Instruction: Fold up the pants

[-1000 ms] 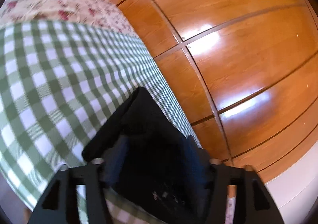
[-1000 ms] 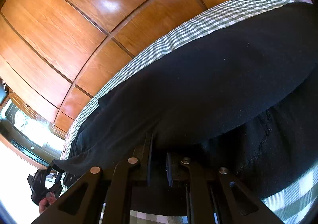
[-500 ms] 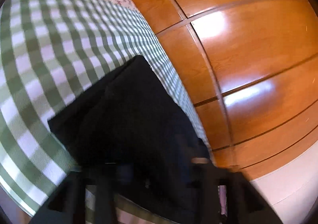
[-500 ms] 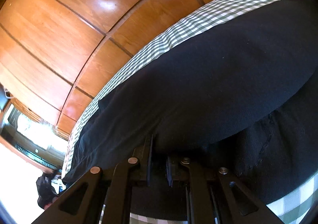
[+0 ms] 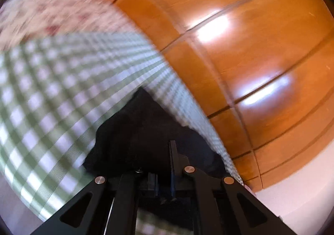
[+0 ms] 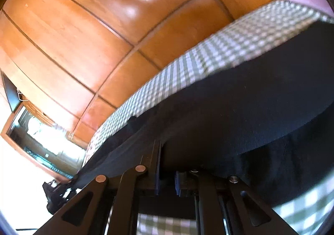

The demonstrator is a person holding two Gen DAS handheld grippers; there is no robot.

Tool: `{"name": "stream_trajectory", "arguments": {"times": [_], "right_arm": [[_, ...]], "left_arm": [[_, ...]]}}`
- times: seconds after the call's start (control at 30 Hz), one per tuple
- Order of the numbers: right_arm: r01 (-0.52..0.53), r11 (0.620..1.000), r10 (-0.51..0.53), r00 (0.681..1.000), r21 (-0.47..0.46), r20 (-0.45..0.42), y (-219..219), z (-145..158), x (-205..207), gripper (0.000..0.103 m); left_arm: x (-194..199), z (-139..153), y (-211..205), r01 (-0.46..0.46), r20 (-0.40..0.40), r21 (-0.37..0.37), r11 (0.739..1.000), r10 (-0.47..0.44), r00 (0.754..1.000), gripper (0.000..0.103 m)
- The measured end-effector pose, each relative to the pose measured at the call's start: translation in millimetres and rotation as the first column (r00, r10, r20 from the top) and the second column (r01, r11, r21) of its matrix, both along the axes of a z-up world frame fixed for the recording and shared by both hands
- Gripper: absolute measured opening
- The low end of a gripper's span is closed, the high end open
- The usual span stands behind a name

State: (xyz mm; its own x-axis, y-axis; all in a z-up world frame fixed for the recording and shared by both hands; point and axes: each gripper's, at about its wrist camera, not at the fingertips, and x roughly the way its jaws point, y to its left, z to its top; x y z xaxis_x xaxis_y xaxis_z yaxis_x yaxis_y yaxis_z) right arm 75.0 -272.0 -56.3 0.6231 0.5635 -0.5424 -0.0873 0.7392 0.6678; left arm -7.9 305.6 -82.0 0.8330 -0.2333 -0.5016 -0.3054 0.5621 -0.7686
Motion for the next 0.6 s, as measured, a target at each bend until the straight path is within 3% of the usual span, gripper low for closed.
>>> {"name": "stream_trajectory", "arguments": {"times": [0.07, 0.13, 0.2, 0.33, 0.43, 0.57, 0.6], "right_arm": [[0.001, 0.999, -0.003, 1.0, -0.052, -0.026, 5, -13, -4, 0.011], [0.011, 0.998, -0.015, 0.997, -0.067, -0.07, 6, -32, -7, 0.011], [0.017, 0.998, -0.022, 0.996, -0.058, -0.092, 4, -43, -7, 0.01], [0.013, 0.997, -0.017, 0.998, -0.072, -0.057, 5, -31, -10, 0.01], [0.016, 0.998, -0.016, 1.0, -0.062, -0.006, 3, -15, -14, 0.01], [0.002, 0.997, -0.004, 1.0, -0.077, -0.023, 2, -23, -12, 0.014], [0.008, 0.998, -0.01, 0.999, -0.057, -0.034, -2, -27, -11, 0.022]], "left_arm": [[1, -21, -1, -0.007, -0.075, -0.023, 1.0, 0.005, 0.997, 0.007], [4, -32, -7, -0.003, -0.125, 0.004, 1.0, 0.003, 0.992, 0.007], [2, -31, -13, -0.012, -0.116, 0.031, 0.999, 0.016, 0.993, 0.008], [-2, -27, -17, -0.049, -0.076, 0.061, 0.997, 0.054, 0.996, 0.028], [1, -27, -16, -0.054, -0.098, 0.069, 0.996, 0.061, 0.993, 0.028], [1, -4, -23, -0.096, -0.119, 0.17, 0.981, 0.117, 0.986, 0.033], [-3, 1, -23, -0.122, -0.113, 0.196, 0.973, 0.145, 0.983, 0.033]]}}
